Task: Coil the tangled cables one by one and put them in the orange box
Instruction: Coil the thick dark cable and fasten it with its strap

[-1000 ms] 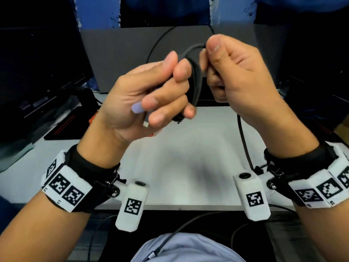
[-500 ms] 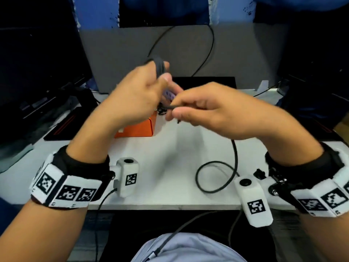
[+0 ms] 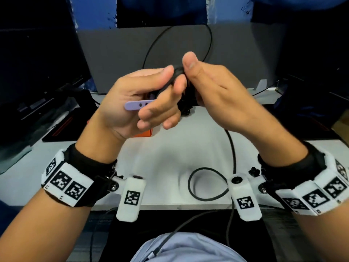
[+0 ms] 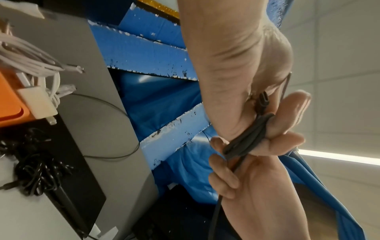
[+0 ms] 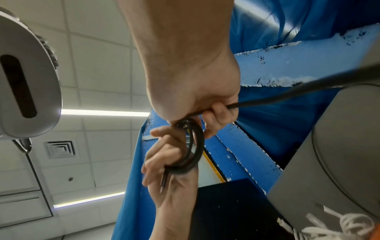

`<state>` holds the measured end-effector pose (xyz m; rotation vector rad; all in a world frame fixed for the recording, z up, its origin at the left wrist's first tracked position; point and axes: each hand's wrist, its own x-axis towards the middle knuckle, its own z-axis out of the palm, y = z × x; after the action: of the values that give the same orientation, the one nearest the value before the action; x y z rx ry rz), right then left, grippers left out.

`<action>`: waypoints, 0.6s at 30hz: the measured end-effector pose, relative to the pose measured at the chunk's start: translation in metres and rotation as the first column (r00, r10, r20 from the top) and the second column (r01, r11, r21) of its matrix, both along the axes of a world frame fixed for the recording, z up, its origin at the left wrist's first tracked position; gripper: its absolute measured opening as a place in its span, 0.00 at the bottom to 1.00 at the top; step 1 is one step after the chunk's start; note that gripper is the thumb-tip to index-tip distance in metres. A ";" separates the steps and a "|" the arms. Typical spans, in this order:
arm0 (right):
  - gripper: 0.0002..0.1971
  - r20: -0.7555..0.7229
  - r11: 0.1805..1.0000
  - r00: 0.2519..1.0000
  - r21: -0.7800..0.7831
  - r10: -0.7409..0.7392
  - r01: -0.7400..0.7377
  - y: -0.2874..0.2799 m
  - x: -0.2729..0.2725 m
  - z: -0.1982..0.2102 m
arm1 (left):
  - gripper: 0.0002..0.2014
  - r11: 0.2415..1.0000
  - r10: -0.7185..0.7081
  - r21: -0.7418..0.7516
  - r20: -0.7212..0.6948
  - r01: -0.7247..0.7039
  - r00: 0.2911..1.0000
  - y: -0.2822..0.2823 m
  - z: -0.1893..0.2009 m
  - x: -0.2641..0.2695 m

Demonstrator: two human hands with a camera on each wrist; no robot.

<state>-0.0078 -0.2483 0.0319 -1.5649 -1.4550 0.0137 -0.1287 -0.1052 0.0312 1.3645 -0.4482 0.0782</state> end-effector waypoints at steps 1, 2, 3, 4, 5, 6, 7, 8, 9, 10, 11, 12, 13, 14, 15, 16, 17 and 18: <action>0.26 -0.052 0.999 0.998 0.031 0.021 -0.019 0.003 -0.001 -0.002 | 0.18 0.999 0.000 -0.040 0.005 0.001 1.000 -0.002 -0.001 0.002; 0.26 -0.109 0.996 0.993 0.076 0.053 -0.045 0.006 -0.003 -0.003 | 0.17 0.998 0.004 -0.068 0.012 -0.003 1.000 -0.004 -0.001 0.004; 0.25 -0.175 0.990 0.980 0.121 0.094 -0.073 0.008 -0.005 -0.003 | 0.17 0.997 0.014 -0.080 0.017 -0.013 1.000 -0.007 -0.001 0.005; 0.24 -0.238 0.982 0.962 0.158 0.136 -0.100 0.008 -0.006 -0.002 | 0.16 0.997 0.031 -0.072 0.015 -0.030 0.999 -0.009 -0.001 0.006; 0.24 -0.281 0.976 0.945 0.182 0.168 -0.119 0.008 -0.006 -0.001 | 0.16 0.997 0.052 -0.051 0.006 -0.052 0.999 -0.010 -0.001 0.006; 0.23 -0.307 0.972 0.933 0.191 0.189 -0.134 0.009 -0.005 0.000 | 0.16 0.997 0.070 -0.026 -0.010 -0.071 0.997 -0.010 0.000 0.005; 0.23 -0.317 0.970 0.926 0.192 0.206 -0.151 0.009 -0.005 0.001 | 0.16 0.997 0.083 -0.008 -0.028 -0.083 0.996 -0.009 0.001 0.004; 0.23 -0.325 0.966 0.917 0.193 0.231 -0.174 0.008 -0.004 0.002 | 0.18 0.996 0.092 -0.002 -0.049 -0.092 0.995 -0.008 0.003 0.003; 0.22 -0.333 0.962 0.909 0.191 0.251 -0.196 0.007 -0.003 0.003 | 0.20 0.995 0.101 -0.005 -0.072 -0.101 0.992 -0.009 0.004 0.002; 0.21 -0.336 0.961 0.905 0.177 0.262 -0.212 0.005 -0.003 0.003 | 0.23 0.994 0.107 -0.015 -0.102 -0.109 0.989 -0.009 0.006 0.001; 0.21 -0.325 0.966 0.913 0.152 0.248 -0.208 0.004 -0.001 0.003 | 0.27 0.993 0.115 -0.019 -0.129 -0.118 0.985 -0.010 0.007 0.002; 0.22 -0.301 0.975 0.929 0.121 0.216 -0.187 0.003 0.001 0.003 | 0.30 0.992 0.124 -0.015 -0.150 -0.128 0.981 -0.012 0.008 0.003; 0.24 -0.270 0.981 0.945 0.101 0.185 -0.164 0.003 0.002 0.003 | 0.32 0.990 0.138 -0.012 -0.155 -0.142 0.978 -0.013 0.008 0.004; 0.26 -0.251 0.984 0.953 0.101 0.168 -0.147 0.004 0.003 0.004 | 0.32 0.988 0.144 -0.025 -0.152 -0.150 0.978 -0.015 0.007 0.005; 0.26 -0.261 0.982 0.950 0.120 0.173 -0.146 0.004 0.003 0.004 | 0.31 0.987 0.147 -0.038 -0.136 -0.154 0.980 -0.017 0.006 0.006; 0.26 -0.299 0.977 0.935 0.147 0.191 -0.153 0.004 0.001 0.004 | 0.30 0.986 0.143 -0.065 -0.125 -0.152 0.982 -0.019 0.006 0.006; 0.27 -0.349 0.972 0.914 0.177 0.206 -0.151 0.004 -0.001 0.005 | 0.29 0.985 0.138 -0.085 -0.105 -0.147 0.985 -0.021 0.006 0.006; 0.29 -0.395 0.970 0.895 0.202 0.207 -0.136 0.003 -0.003 0.006 | 0.28 0.982 0.142 -0.113 -0.089 -0.151 0.986 -0.021 0.005 0.007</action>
<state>-0.0108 -0.2448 0.0375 -1.1996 -1.2148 0.3021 -0.1212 -0.1265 0.0364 1.2768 -0.2708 0.1683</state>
